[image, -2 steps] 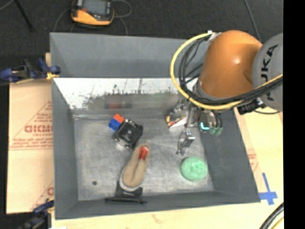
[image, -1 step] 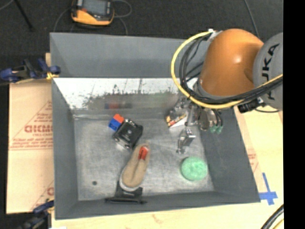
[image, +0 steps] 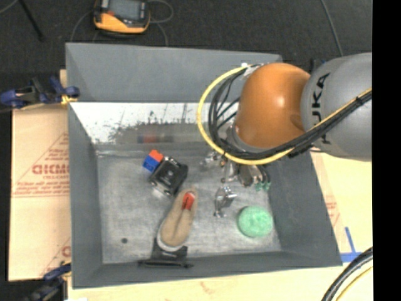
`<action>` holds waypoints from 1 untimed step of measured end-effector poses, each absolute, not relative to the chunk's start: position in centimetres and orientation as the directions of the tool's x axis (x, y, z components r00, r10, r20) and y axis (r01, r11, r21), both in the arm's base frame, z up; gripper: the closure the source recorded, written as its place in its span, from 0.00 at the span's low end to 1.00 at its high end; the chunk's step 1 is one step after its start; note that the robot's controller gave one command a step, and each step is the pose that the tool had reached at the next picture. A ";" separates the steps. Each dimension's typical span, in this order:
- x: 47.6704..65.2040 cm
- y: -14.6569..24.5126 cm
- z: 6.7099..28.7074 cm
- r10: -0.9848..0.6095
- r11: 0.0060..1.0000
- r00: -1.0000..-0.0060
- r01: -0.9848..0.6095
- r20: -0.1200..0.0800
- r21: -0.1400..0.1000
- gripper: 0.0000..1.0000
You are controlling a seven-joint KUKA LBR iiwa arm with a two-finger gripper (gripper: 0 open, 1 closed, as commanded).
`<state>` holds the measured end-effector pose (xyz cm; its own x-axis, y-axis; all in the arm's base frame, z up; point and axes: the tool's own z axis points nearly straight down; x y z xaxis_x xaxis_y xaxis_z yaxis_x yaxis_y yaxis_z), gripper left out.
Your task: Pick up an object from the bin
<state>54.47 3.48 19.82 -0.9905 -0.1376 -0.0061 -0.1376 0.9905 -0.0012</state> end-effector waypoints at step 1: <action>54.1 6.3 17.1 -0.478 0.878 -0.878 -0.478 -0.002 -0.002 0.00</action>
Offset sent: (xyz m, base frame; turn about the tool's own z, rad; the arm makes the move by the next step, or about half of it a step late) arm -0.0045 0.0570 -0.0416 -0.6711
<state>54.07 6.28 17.14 -0.8785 -0.4777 -0.0020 -0.4777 0.8785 -0.0016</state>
